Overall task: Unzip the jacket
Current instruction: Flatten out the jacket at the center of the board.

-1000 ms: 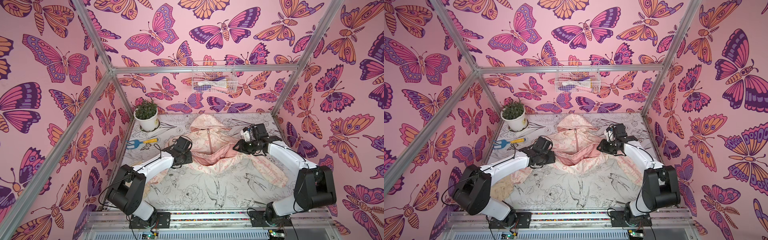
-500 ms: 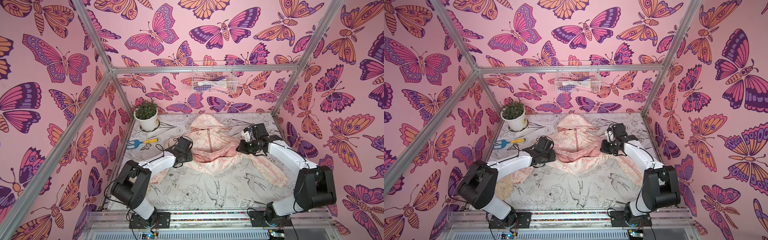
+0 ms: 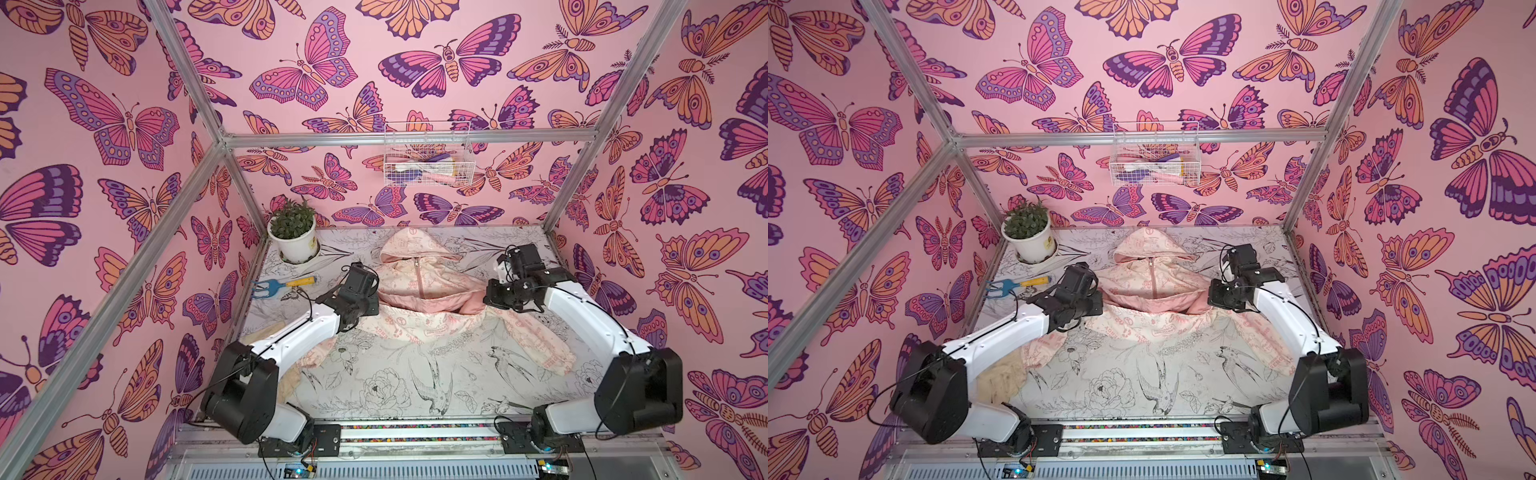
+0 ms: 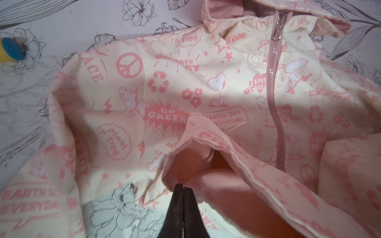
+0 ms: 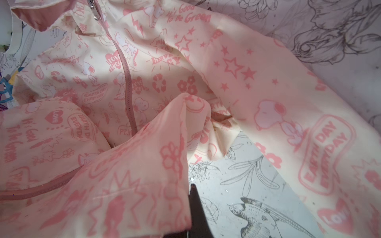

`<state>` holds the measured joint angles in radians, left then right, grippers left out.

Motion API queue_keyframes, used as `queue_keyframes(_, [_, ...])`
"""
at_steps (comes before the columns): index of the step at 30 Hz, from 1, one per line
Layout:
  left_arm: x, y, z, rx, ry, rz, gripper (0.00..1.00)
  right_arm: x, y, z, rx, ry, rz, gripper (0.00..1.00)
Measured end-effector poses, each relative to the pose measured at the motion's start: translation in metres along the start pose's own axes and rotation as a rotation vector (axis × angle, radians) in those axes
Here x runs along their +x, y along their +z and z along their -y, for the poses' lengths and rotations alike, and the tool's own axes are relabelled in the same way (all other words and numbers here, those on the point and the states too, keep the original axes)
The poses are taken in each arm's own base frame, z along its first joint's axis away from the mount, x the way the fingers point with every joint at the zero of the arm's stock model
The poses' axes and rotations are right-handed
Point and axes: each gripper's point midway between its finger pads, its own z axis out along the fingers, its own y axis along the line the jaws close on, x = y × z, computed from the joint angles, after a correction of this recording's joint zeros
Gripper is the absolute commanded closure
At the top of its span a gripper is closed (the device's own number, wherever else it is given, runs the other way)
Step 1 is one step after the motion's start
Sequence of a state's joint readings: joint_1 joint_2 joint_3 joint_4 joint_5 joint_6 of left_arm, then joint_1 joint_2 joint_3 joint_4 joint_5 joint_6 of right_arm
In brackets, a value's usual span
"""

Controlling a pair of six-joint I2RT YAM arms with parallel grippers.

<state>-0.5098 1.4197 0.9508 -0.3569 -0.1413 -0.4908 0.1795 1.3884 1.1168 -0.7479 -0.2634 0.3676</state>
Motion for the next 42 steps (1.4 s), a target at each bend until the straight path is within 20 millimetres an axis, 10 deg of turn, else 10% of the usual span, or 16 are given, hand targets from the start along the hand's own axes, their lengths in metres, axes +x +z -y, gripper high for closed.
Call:
queue_keyframes(12, [0.096,-0.079,0.000,0.028,-0.048,-0.236,1.00,0.101,-0.041,0.033,0.059,0.097,-0.035,1.00])
queue_keyframes(17, [0.164,-0.103,-0.003,-0.019,-0.053,-0.421,1.00,0.149,-0.050,0.039,0.066,0.144,-0.067,0.72])
queue_keyframes(23, [0.210,-0.139,-0.012,-0.126,-0.017,-0.558,0.83,0.157,-0.084,0.037,0.054,0.213,0.014,0.60])
queue_keyframes(31, [0.192,-0.196,-0.013,-0.118,-0.054,-0.532,0.54,0.140,-0.132,0.036,0.090,0.240,0.148,0.55])
queue_keyframes(37, [0.160,-0.189,-0.020,-0.198,0.004,-0.385,0.44,0.107,-0.089,0.028,0.095,0.199,0.125,0.62])
queue_keyframes(42, [0.111,-0.137,-0.012,-0.180,-0.050,-0.269,0.48,0.057,-0.027,0.015,0.076,0.192,0.084,0.78])
